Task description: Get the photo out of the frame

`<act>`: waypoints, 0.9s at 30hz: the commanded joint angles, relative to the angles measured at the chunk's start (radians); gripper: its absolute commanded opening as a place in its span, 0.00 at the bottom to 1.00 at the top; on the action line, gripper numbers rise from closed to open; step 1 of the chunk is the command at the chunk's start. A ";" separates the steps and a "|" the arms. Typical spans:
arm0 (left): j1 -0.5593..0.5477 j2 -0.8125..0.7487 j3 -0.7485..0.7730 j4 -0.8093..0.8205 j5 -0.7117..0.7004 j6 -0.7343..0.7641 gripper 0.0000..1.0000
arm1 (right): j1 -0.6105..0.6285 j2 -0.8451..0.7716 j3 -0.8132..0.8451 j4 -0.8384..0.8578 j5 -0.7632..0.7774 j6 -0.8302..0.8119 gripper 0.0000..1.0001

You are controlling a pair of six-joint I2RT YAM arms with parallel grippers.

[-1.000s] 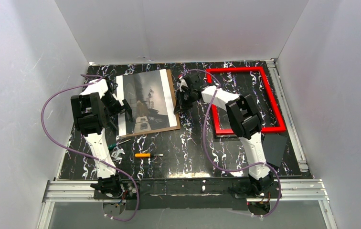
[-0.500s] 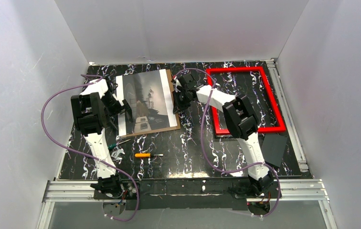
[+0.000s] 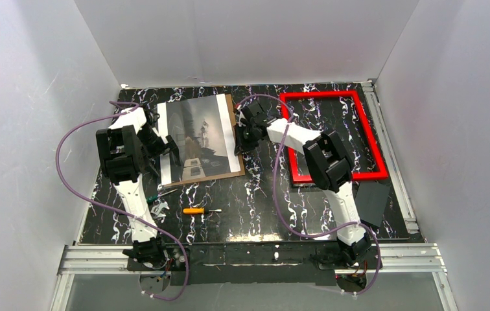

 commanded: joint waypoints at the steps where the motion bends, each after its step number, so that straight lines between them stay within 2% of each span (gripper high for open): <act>1: 0.004 0.063 -0.028 -0.060 0.010 0.011 0.96 | 0.006 0.000 -0.061 -0.039 -0.038 0.058 0.18; 5: 0.004 0.061 -0.028 -0.061 0.011 0.012 0.96 | 0.004 -0.025 -0.109 0.007 -0.087 0.102 0.18; 21: 0.004 0.067 -0.027 -0.060 0.017 0.010 0.96 | 0.019 -0.083 -0.213 -0.034 0.000 0.088 0.19; 27: 0.004 0.068 -0.030 -0.060 0.018 0.011 0.96 | 0.034 -0.090 -0.230 -0.061 0.010 0.129 0.19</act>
